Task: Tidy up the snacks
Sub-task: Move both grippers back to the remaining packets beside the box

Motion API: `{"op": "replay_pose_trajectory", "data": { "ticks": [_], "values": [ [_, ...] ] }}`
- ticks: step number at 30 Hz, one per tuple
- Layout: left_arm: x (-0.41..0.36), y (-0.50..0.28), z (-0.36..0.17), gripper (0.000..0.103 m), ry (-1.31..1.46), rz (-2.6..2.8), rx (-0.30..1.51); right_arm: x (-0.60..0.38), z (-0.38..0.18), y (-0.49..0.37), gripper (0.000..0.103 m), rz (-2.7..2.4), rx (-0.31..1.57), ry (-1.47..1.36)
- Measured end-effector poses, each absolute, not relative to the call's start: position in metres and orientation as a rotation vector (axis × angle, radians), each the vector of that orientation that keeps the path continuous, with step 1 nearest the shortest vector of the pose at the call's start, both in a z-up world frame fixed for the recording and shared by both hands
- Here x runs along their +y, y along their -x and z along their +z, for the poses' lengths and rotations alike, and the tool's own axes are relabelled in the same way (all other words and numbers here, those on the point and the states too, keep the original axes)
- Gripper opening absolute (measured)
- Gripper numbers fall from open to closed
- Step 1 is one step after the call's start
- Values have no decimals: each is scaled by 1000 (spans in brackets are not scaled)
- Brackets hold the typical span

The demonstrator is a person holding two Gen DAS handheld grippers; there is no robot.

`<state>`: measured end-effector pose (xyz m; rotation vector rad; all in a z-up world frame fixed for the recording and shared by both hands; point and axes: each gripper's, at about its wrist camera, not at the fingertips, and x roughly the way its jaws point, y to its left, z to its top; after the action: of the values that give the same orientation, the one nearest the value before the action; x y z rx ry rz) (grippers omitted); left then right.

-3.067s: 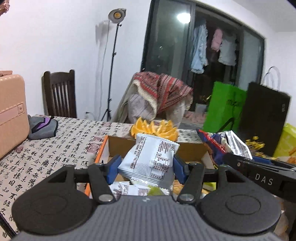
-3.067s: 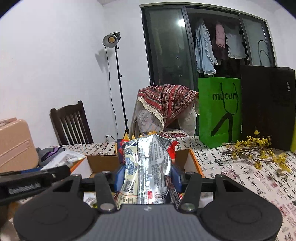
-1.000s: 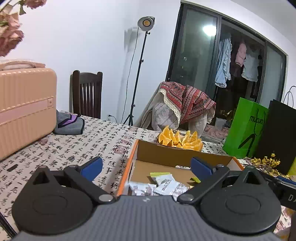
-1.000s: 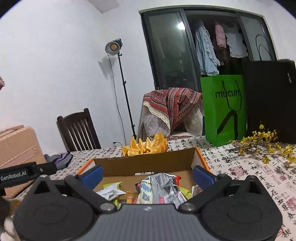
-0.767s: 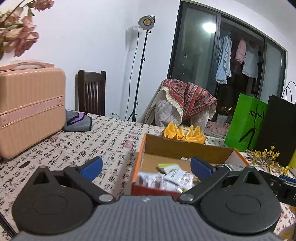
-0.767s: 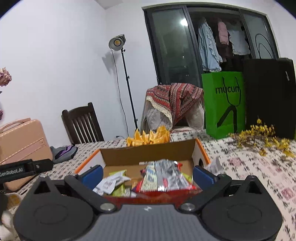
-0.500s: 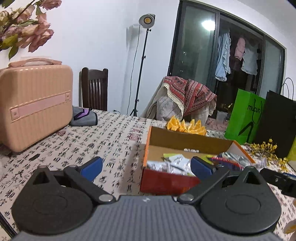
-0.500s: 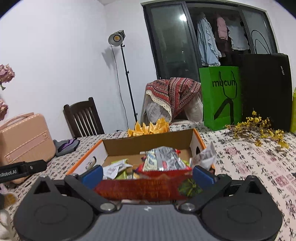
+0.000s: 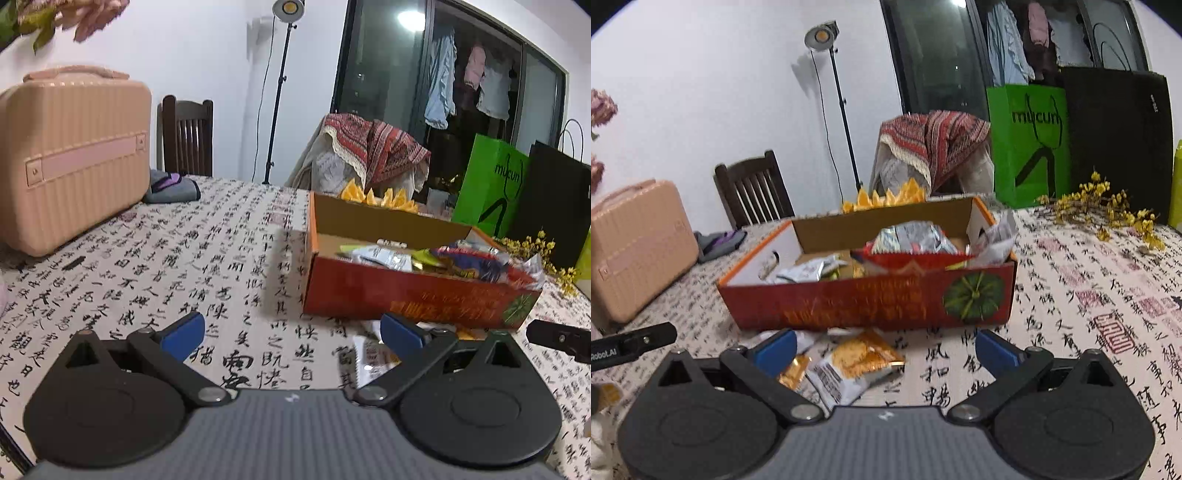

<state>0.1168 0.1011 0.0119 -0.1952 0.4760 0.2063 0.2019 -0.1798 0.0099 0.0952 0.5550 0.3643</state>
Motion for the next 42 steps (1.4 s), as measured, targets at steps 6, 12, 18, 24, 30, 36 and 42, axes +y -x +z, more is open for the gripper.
{"op": "replay_pose_trajectory", "data": {
  "ticks": [6, 12, 18, 24, 30, 36, 42],
  "values": [
    [114, -124, -10, 103, 204, 221, 467, -163, -6, -219, 103, 329, 654, -37],
    [118, -125, -14, 103, 230, 208, 467, -143, -18, -233, 103, 309, 705, 20],
    [120, -127, -16, 103, 245, 196, 483, -124, -26, -246, 103, 301, 748, 71],
    [117, -127, -16, 103, 234, 197, 481, -111, -33, -254, 103, 314, 742, 79],
    [117, -127, -18, 103, 230, 190, 484, -106, -43, -255, 103, 328, 737, 107],
    [115, -127, -18, 103, 228, 180, 484, -107, -44, -253, 103, 328, 723, 103],
    [116, -128, -18, 103, 234, 178, 489, -108, -44, -251, 103, 337, 724, 105]
  ]
}}
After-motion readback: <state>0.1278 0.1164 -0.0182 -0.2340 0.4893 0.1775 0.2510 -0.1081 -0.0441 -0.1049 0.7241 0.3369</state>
